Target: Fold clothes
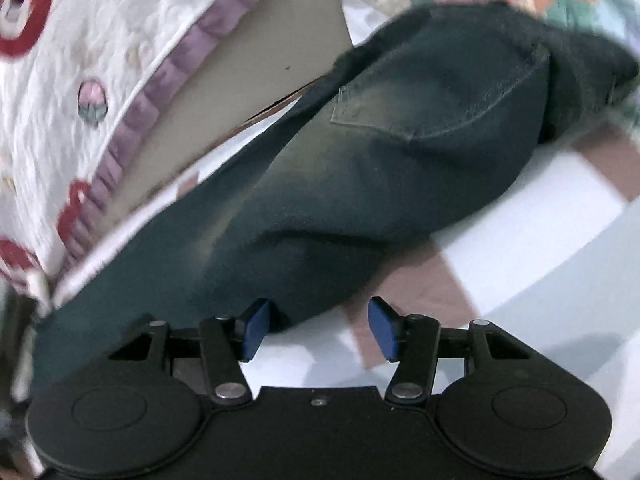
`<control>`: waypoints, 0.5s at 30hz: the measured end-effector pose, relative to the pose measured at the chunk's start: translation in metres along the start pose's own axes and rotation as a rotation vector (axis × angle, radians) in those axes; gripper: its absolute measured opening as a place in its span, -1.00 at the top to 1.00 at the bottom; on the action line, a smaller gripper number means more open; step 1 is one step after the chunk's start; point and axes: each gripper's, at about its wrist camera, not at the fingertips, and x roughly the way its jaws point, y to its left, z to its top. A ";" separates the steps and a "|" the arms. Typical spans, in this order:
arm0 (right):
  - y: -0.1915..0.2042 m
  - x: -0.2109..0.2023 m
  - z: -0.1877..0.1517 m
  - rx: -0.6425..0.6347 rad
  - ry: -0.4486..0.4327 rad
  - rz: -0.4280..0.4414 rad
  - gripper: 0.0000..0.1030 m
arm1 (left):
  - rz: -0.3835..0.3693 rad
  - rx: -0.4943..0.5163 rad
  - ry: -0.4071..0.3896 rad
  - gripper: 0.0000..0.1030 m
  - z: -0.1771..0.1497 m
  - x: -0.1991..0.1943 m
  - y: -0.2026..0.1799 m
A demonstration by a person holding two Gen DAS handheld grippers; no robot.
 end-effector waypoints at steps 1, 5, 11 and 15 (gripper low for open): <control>0.006 0.002 0.002 -0.037 -0.017 0.028 0.43 | 0.009 0.008 -0.001 -0.20 0.000 0.001 -0.001; 0.025 0.004 0.021 -0.097 -0.060 0.079 0.86 | 0.021 0.024 -0.022 -0.20 0.000 -0.002 -0.002; 0.037 0.004 0.084 -0.016 -0.091 0.127 0.89 | 0.015 0.110 -0.043 -0.28 0.002 -0.004 -0.009; 0.055 0.032 0.114 -0.114 0.018 0.012 0.90 | 0.071 0.186 -0.047 -0.29 0.001 -0.002 -0.014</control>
